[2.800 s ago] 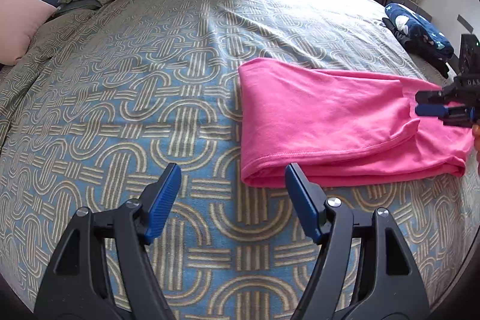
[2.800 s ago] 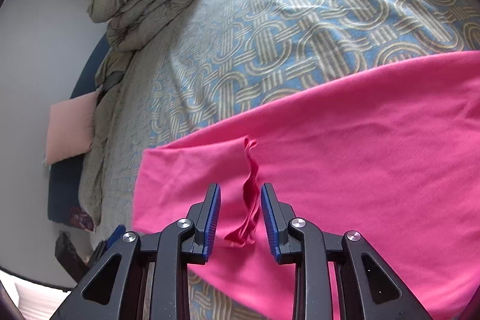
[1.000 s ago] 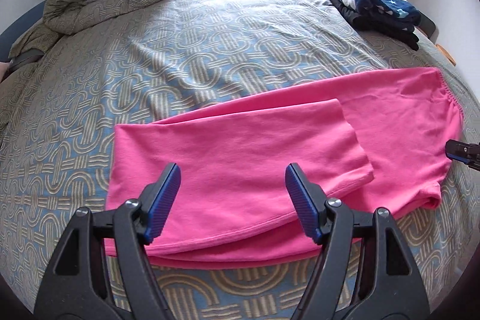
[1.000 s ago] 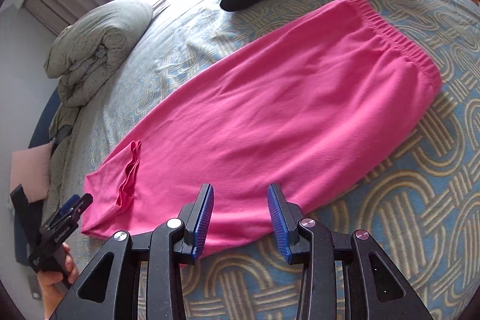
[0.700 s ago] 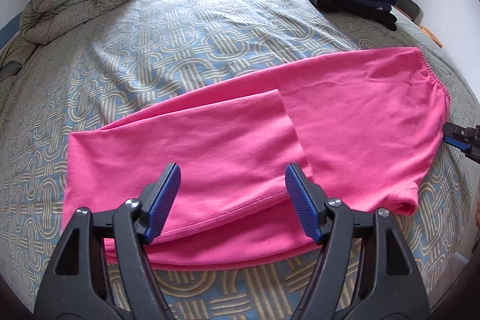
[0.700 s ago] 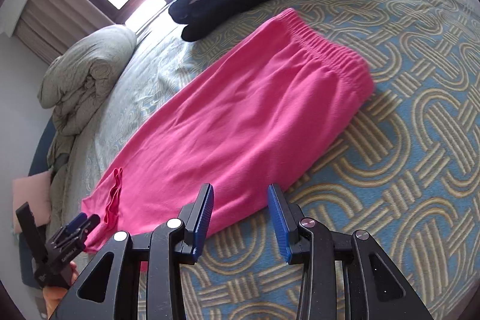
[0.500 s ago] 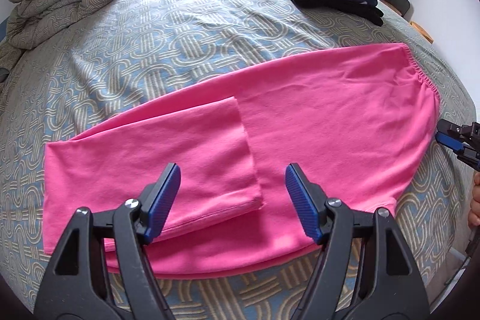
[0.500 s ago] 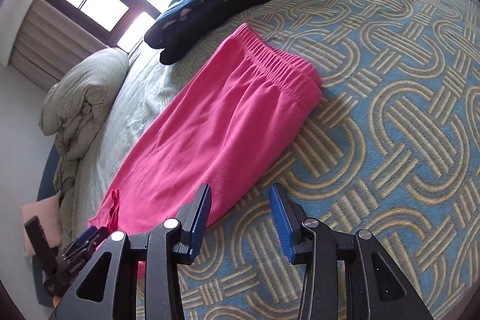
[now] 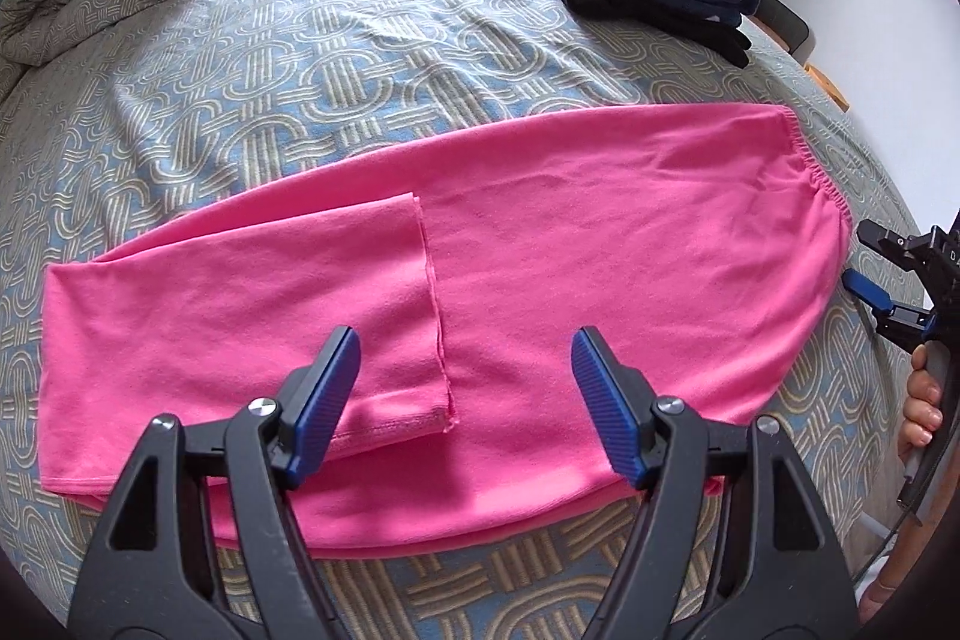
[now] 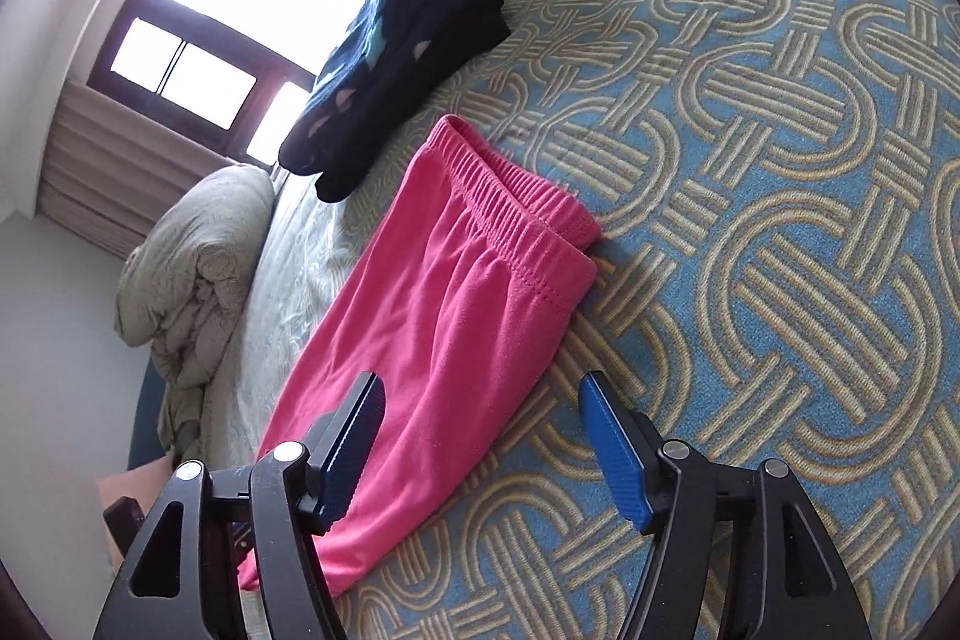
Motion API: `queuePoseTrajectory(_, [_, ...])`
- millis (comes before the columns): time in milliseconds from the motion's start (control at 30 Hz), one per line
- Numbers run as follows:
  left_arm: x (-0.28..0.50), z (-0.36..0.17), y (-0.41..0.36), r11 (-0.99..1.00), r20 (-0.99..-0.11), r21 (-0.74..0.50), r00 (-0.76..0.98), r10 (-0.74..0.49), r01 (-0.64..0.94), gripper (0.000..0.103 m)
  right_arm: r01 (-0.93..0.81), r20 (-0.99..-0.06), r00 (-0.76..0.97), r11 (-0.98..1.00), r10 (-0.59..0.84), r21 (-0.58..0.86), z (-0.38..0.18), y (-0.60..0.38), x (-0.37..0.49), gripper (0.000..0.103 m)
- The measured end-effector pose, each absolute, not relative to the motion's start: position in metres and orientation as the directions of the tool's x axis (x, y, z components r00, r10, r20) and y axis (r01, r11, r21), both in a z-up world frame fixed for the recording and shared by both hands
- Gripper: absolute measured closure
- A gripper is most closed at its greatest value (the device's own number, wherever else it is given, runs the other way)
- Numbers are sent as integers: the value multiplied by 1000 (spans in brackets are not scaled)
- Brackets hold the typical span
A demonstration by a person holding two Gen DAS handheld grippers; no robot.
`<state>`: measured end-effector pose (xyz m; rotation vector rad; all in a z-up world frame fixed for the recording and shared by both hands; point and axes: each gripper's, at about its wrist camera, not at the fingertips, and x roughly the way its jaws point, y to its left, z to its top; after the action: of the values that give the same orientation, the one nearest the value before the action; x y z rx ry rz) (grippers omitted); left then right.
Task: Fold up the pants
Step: 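Grasp the waistband with the right tool and lift it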
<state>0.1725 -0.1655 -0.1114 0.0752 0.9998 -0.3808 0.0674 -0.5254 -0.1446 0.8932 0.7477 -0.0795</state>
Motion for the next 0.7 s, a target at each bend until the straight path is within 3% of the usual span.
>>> queuePoseTrajectory(300, [168, -112, -181, 907, -830, -124, 459, -317, 403, 30, 333, -580, 765, 600, 280, 728, -150, -530, 94, 32])
queuePoseTrajectory(400, [166, -112, -184, 900, -828, -132, 453, -331, 416, 30, 331, -573, 768, 589, 284, 737, -150, -529, 105, 26])
queuePoseTrajectory(533, [164, -111, -184, 899, -824, -135, 456, -335, 418, 30, 350, -566, 783, 570, 258, 743, -149, -526, 114, 25])
queuePoseTrajectory(600, [163, -110, -181, 900, -822, -139, 459, -337, 413, 30, 368, -571, 786, 564, 236, 740, -148, -524, 116, 34])
queuePoseTrajectory(633, [162, -109, -180, 901, -821, -140, 461, -337, 411, 30, 384, -581, 782, 561, 224, 733, -148, -524, 115, 48])
queuePoseTrajectory(700, [161, -106, -175, 901, -814, -144, 469, -343, 409, 30, 406, -604, 766, 562, 220, 721, -146, -523, 111, 50])
